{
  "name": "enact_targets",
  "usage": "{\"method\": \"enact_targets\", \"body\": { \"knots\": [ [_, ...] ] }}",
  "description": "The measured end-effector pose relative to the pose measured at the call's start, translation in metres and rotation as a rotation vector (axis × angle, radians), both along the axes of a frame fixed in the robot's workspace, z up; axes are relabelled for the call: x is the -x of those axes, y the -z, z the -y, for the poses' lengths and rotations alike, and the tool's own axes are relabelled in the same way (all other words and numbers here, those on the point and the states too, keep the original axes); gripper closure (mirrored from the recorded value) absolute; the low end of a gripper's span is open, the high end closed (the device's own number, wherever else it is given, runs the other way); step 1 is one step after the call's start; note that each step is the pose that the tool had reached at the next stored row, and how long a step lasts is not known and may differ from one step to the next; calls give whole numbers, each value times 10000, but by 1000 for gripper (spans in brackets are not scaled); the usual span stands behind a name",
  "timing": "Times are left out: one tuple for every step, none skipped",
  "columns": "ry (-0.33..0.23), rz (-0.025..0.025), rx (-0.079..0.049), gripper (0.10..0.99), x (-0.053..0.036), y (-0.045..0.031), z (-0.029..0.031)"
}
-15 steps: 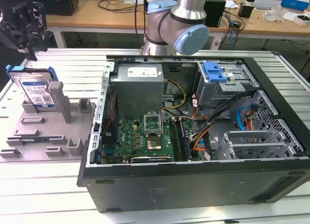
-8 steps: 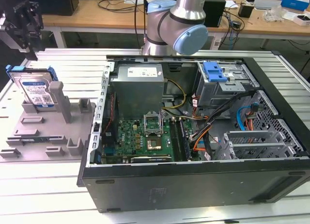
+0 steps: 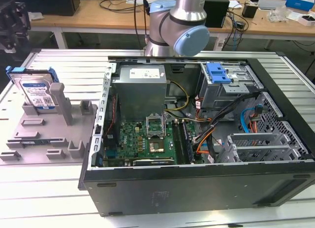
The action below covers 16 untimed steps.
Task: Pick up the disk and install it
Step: 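Pick up the disk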
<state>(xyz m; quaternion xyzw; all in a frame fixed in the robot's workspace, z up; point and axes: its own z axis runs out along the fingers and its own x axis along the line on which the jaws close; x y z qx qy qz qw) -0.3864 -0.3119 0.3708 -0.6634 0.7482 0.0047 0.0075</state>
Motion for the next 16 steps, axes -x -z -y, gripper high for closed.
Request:
{"method": "enact_targets", "body": {
  "knots": [
    [-18,-24,-1,604,15,9,0],
    [-54,-60,-1,604,34,21,0],
    [-89,-85,0,604,44,29,1],
    [-163,-117,0,604,53,42,1],
    [-230,-138,0,604,58,53,1],
    [-346,-161,-1,604,62,69,1],
    [-511,-190,-1,604,66,89,1],
    [-674,-228,0,604,78,114,1],
    [-741,-254,0,604,99,134,2],
    [-797,-272,-1,604,121,156,2],
    [-828,-281,-1,604,133,170,2],
    [-856,-295,-2,604,140,184,4],
    [-890,-329,-3,604,144,208,8],
    [-899,-349,-3,604,144,222,11],
    [-912,-369,-4,604,144,237,14],
    [-922,-383,-3,604,144,251,17]
  ]
}}
